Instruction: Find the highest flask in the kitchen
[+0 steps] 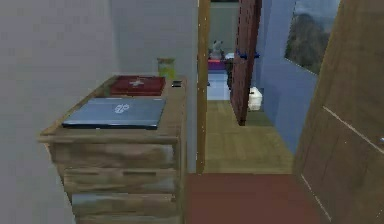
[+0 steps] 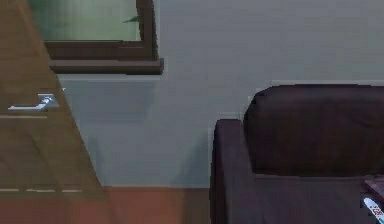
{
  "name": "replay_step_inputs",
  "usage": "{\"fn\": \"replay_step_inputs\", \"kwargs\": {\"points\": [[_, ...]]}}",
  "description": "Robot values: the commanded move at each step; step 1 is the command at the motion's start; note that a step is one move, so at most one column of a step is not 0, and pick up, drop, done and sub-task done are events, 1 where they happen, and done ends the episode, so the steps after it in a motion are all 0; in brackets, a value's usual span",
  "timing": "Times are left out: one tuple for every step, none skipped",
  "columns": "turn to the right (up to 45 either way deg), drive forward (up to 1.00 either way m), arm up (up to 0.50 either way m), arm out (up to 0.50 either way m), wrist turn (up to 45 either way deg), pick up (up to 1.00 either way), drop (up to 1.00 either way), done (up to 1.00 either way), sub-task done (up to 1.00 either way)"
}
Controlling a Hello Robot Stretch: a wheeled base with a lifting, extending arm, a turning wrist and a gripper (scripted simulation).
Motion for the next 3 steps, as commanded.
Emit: {"fn": "replay_step_inputs", "kwargs": {"points": [[-45.0,0.0,0.0,0.0,0.0,0.0,0.0,0.0,0.0],[-45.0,0.0,0.0,0.0,0.0,0.0,0.0,0.0,0.0],[-45.0,0.0,0.0,0.0,0.0,0.0,0.0,0.0,0.0]]}}
